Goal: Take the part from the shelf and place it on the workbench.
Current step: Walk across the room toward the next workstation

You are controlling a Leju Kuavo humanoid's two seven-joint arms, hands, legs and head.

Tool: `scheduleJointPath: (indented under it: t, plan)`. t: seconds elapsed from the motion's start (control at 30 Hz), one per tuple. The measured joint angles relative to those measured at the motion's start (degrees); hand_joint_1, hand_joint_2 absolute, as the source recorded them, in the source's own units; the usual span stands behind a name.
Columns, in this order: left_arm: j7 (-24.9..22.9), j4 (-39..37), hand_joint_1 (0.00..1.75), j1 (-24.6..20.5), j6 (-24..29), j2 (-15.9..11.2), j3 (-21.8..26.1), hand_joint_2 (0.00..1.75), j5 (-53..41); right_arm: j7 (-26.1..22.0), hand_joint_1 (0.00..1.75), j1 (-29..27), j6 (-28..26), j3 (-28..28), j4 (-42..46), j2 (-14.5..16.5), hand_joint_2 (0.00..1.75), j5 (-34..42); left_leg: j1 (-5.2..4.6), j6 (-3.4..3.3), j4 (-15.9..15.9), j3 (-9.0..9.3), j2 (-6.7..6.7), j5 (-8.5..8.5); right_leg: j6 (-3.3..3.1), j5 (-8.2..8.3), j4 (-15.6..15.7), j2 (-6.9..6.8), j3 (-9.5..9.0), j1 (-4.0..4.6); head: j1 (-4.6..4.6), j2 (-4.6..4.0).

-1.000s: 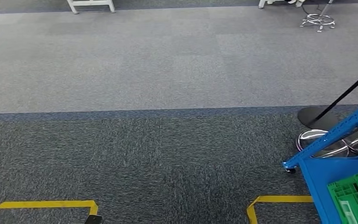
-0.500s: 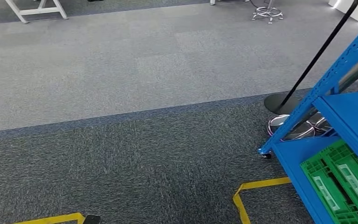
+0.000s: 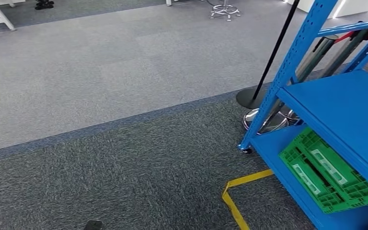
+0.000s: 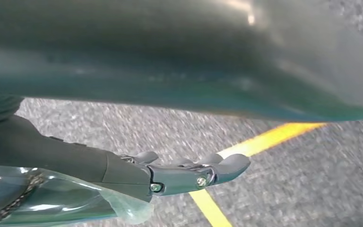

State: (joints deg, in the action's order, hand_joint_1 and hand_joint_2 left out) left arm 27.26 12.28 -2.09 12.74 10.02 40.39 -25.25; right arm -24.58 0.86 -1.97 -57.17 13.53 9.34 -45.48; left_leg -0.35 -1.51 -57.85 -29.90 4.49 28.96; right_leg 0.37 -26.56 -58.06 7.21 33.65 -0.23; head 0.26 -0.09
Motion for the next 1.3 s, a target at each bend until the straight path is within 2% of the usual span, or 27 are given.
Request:
scheduleJointPath:
  t: [0.03,0.07,0.1,0.17,0.2,0.23,0.27,0.3,0.33,0.4,0.47,0.53,0.57,0.63,0.7,0.73,0.77,0.8,0.83,0.9,0.93,1.0,1.1,1.17,1.23,1.27,1.3]
  plan:
    - [0.0,0.0,0.00,-0.1,0.0,0.0,0.1,0.00,0.0,0.0,0.00,-0.1,0.0,0.0,0.0,0.0,0.00,-0.1,0.00,-0.03,0.3,0.07,-0.57,-0.17,0.34,0.15,0.1,0.40,0.35,-0.12,0.00,0.00]
    - [0.0,0.0,0.00,-0.2,0.0,0.0,0.1,0.00,0.0,0.1,0.00,-0.2,0.0,0.0,0.0,0.0,0.00,-0.2,0.05,-0.15,0.8,0.24,-1.21,-0.45,0.57,0.04,-0.1,-0.09,0.69,-0.15,0.04,0.00]
    - [0.0,0.0,0.00,-0.2,-0.1,0.0,0.1,0.00,-0.1,0.1,0.00,-0.2,0.0,-0.1,0.0,0.0,0.00,-0.3,0.14,-0.33,1.3,0.38,-1.93,-0.76,0.80,-0.67,-1.0,-1.37,1.33,-0.09,0.14,0.00]
    - [-0.1,0.0,0.00,-0.1,-0.5,-0.1,0.3,0.00,-0.1,0.2,0.00,0.0,0.0,-0.1,0.0,0.0,0.00,-0.4,0.21,-0.55,2.0,0.53,-3.69,-1.13,1.18,-3.81,-6.1,-4.86,3.79,-0.02,0.40,0.00]
    - [-0.1,0.0,0.00,0.0,-0.7,-0.1,0.4,0.00,-0.1,0.2,0.00,0.2,0.0,-0.1,0.0,0.0,0.00,-0.5,0.17,-0.63,2.0,0.48,-4.62,-1.14,1.47,-5.70,-9.8,-5.95,5.49,-0.09,0.49,0.00]
    - [-0.2,0.0,0.00,0.1,-0.9,-0.2,0.5,0.00,-0.1,0.2,0.00,0.3,0.0,-0.1,0.0,0.0,0.00,-0.5,0.14,-0.61,2.0,0.44,-5.57,-1.10,1.76,-6.94,-12.9,-6.46,6.92,-0.23,0.51,0.00]
    - [-0.2,0.0,0.00,0.1,-1.0,-0.2,0.5,0.00,-0.1,0.2,0.00,0.2,0.0,-0.1,0.0,0.0,0.00,-0.6,0.14,-0.56,2.0,0.43,-6.44,-1.04,2.03,-7.28,-14.7,-6.77,7.61,-0.40,0.49,0.00]
    - [-0.2,0.0,0.00,0.1,-1.1,-0.2,0.6,0.00,-0.1,0.3,0.00,0.1,0.0,-0.1,0.0,0.0,0.00,-0.6,0.18,-0.45,1.9,0.45,-7.21,-0.95,2.29,-6.61,-14.3,-7.06,7.25,-0.59,0.51,0.00]
    - [-0.2,0.0,0.00,0.0,-1.1,-0.2,0.6,0.00,-0.1,0.3,0.00,0.1,0.0,-0.1,0.0,0.0,0.00,-0.7,0.25,-0.26,1.9,0.51,-7.93,-0.81,2.52,-5.04,-11.7,-7.58,5.70,-0.77,0.51,0.00]
    - [-0.2,0.0,0.00,0.0,-1.2,-0.3,0.7,0.00,-0.2,0.3,0.00,0.2,0.0,-0.1,0.0,0.0,0.00,-0.8,0.18,0.43,1.4,0.61,-9.18,-0.29,2.72,-2.26,-4.2,-10.05,1.30,-0.81,0.58,0.00]
    - [-0.2,0.0,0.00,-0.1,-1.3,-0.4,0.8,0.00,-0.2,0.3,0.00,0.4,0.0,-0.1,0.0,0.0,0.00,-0.8,-0.08,1.07,0.8,0.67,-10.24,0.23,1.95,-1.59,-0.3,-11.45,-1.00,-0.58,0.45,0.00]
    - [-0.2,0.0,0.00,-0.3,-1.3,-0.5,0.9,0.00,-0.2,0.3,0.00,0.4,0.0,-0.1,0.0,-0.1,0.00,-0.8,-0.09,1.50,0.7,0.86,-11.21,0.47,0.83,-1.71,-0.2,-10.41,-0.94,-0.38,0.25,0.00]
    - [-0.2,0.0,0.00,-0.4,-1.3,-0.5,0.9,0.00,-0.2,0.3,0.00,0.3,0.0,-0.1,0.0,-0.1,0.00,-0.8,0.08,1.81,0.5,0.98,-10.99,0.73,0.46,-1.68,-0.2,-9.86,-0.92,-0.38,0.20,0.00]
    - [-0.1,0.0,0.00,-0.5,-1.3,-0.5,1.0,0.00,-0.2,0.3,0.00,0.2,0.0,-0.1,0.0,-0.1,0.00,-0.9,0.46,2.39,-2.2,0.01,-8.68,2.69,-0.30,-1.58,-0.1,-8.67,-1.01,-0.46,0.06,0.00]
    - [-0.1,0.0,0.00,-0.3,-1.4,-0.6,1.1,0.00,-0.3,0.2,0.00,0.4,0.2,-0.2,0.0,-0.1,0.00,-1.0,0.63,2.59,-9.2,-3.26,-5.87,6.15,-0.86,-1.57,-0.1,-7.35,-1.07,-0.42,-0.11,0.00]
    - [-0.1,0.0,0.00,-0.2,-1.4,-0.6,1.2,0.00,-0.2,0.2,0.00,0.5,0.3,-0.2,0.0,-0.1,0.00,-1.1,0.64,2.57,-13.0,-5.23,-5.29,7.47,-1.05,-1.61,-0.1,-6.67,-1.12,-0.33,-0.14,0.00]
    - [-0.1,0.0,0.00,-0.1,-1.5,-0.6,1.3,0.00,-0.1,0.2,0.00,0.5,0.5,-0.2,0.0,-0.1,0.00,-1.2,0.62,2.47,-15.5,-6.66,-5.02,7.78,-1.17,-1.65,-0.1,-6.04,-1.23,-0.23,-0.15,0.00]
    - [0.0,0.0,0.00,-0.1,-1.6,-0.6,1.4,0.00,0.0,0.2,0.00,0.4,0.7,-0.2,0.0,-0.1,0.00,-1.4,0.60,2.30,-16.0,-7.28,-4.89,7.00,-1.25,-1.71,-0.1,-5.52,-1.40,-0.12,-0.15,0.00]
    - [0.0,0.0,0.00,-0.1,-1.7,-0.7,1.5,0.00,0.0,0.1,0.00,0.3,0.9,-0.2,0.0,-0.1,0.00,-1.6,0.56,2.02,-14.3,-6.90,-4.79,5.10,-1.31,-1.79,-0.1,-5.08,-1.63,-0.03,-0.15,0.00]
    - [0.2,0.0,0.00,-0.2,-1.9,-0.8,1.6,0.00,0.0,0.0,0.00,0.2,1.4,-0.2,0.0,-0.1,0.00,-1.8,0.37,1.24,-7.2,-4.35,-4.29,0.59,-1.27,-1.97,-0.1,-4.48,-2.01,0.14,-0.11,0.00]
    - [0.3,0.0,0.00,-0.3,-1.9,-0.9,1.7,0.00,0.0,-0.1,0.00,0.3,1.6,-0.2,0.0,-0.1,0.00,-1.9,0.25,0.91,-3.8,-3.11,-4.02,-0.76,-1.13,-2.08,-0.2,-4.24,-2.01,0.23,-0.11,0.00]
    - [0.5,0.0,0.00,-0.5,-2.0,-0.9,1.9,0.00,0.0,-0.1,0.00,0.3,2.0,-0.2,0.0,-0.1,0.00,-2.1,-0.01,0.58,-0.9,-2.12,-3.68,-1.19,-0.64,-2.15,-0.2,-4.03,-1.77,0.26,-0.08,0.00]
    - [0.8,0.0,0.00,-0.6,-2.0,-1.0,2.1,0.00,0.0,-0.2,0.00,0.2,2.3,-0.2,0.0,-0.1,0.00,-2.3,0.14,0.12,0.3,-1.78,-3.90,-1.50,0.25,-2.67,-0.6,-4.45,-1.22,0.11,-0.03,0.00]
    - [0.9,0.0,0.00,-0.6,-2.0,-1.1,2.2,0.00,0.0,-0.2,0.00,0.3,2.3,-0.2,0.0,-0.2,0.00,-2.3,0.38,-0.26,1.0,-1.41,-4.27,-1.79,0.70,-5.07,-4.6,-5.59,0.85,0.08,0.18,0.00]
    - [0.9,0.0,0.00,-0.6,-2.0,-1.1,2.3,0.00,0.0,-0.2,0.00,0.4,2.4,-0.1,0.0,-0.2,0.00,-2.4,0.35,-0.44,1.1,-1.35,-4.68,-1.71,1.15,-8.28,-11.9,-6.44,4.62,-0.05,0.31,0.00]
    - [0.9,0.0,0.00,-0.5,-2.0,-1.1,2.4,0.00,0.0,-0.2,0.00,0.4,2.4,-0.1,0.0,-0.2,0.00,-2.4,0.37,-0.44,1.1,-1.32,-4.86,-1.64,1.38,-8.97,-14.7,-6.61,6.16,-0.18,0.29,0.00]
    - [0.9,0.0,0.00,-0.5,-2.1,-1.1,2.5,0.00,0.0,-0.2,0.00,0.3,2.4,-0.1,0.0,-0.2,0.00,-2.4,0.42,-0.36,1.1,-1.24,-4.99,-1.52,1.62,-8.57,-15.6,-6.71,6.81,-0.35,0.31,0.00]
